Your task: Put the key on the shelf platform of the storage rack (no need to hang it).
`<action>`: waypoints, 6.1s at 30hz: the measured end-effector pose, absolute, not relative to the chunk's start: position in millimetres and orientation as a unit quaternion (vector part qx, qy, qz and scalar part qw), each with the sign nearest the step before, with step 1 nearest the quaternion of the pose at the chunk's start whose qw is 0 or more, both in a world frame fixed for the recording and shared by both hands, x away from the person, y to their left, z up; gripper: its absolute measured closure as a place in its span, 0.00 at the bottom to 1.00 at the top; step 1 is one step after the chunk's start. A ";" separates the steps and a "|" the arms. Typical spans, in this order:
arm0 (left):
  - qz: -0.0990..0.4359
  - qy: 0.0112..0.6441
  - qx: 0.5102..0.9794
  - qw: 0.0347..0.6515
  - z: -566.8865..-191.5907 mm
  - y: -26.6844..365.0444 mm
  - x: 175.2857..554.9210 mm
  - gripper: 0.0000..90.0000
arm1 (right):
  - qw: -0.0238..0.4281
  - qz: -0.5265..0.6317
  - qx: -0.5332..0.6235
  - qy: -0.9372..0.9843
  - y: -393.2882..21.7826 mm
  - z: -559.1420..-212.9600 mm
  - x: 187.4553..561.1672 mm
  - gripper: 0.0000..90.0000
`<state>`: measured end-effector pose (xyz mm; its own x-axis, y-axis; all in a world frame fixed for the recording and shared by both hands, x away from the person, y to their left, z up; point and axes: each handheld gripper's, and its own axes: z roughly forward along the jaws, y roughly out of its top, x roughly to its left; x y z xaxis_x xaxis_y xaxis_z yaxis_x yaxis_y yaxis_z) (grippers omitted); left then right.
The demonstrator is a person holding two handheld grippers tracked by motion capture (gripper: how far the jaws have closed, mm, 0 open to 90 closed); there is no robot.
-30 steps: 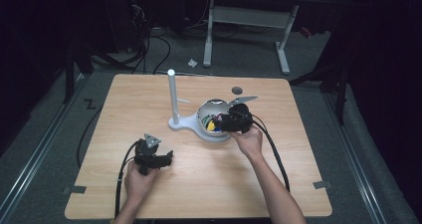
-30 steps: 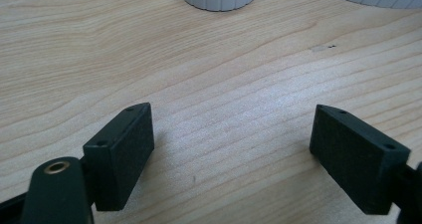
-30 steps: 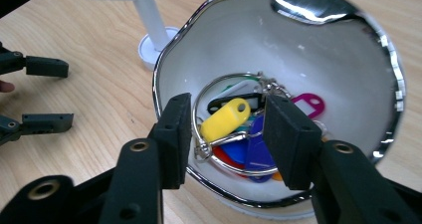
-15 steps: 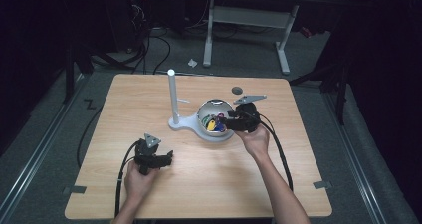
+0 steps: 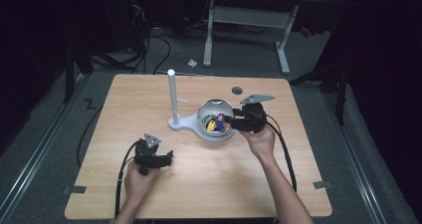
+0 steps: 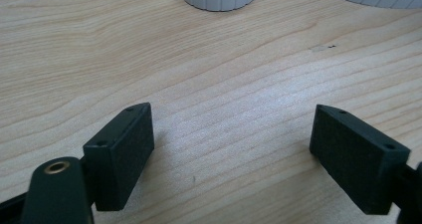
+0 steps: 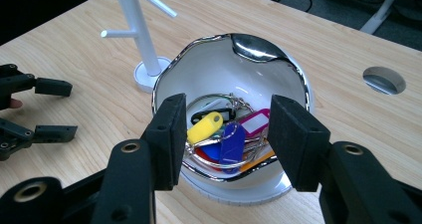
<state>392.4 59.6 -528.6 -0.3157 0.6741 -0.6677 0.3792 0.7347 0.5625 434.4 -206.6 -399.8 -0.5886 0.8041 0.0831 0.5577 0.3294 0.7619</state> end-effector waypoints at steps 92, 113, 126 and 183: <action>0.152 0.796 0.332 0.483 -528.7 59.5 392.4 0.20 | 0.190 0.414 0.503 0.734 -301.2 -412.4 319.0 0.55; 0.152 0.796 0.331 0.483 -528.7 59.4 392.4 0.20 | 0.170 0.416 0.514 0.731 -297.3 -438.3 314.3 0.55; 0.152 0.796 0.331 0.483 -528.6 59.3 392.5 0.20 | 0.161 0.409 0.518 0.734 -292.0 -450.8 314.6 0.55; 0.152 0.798 0.329 0.482 -528.6 58.9 392.6 0.20 | 0.200 0.311 0.524 0.767 -264.3 -511.0 323.9 0.53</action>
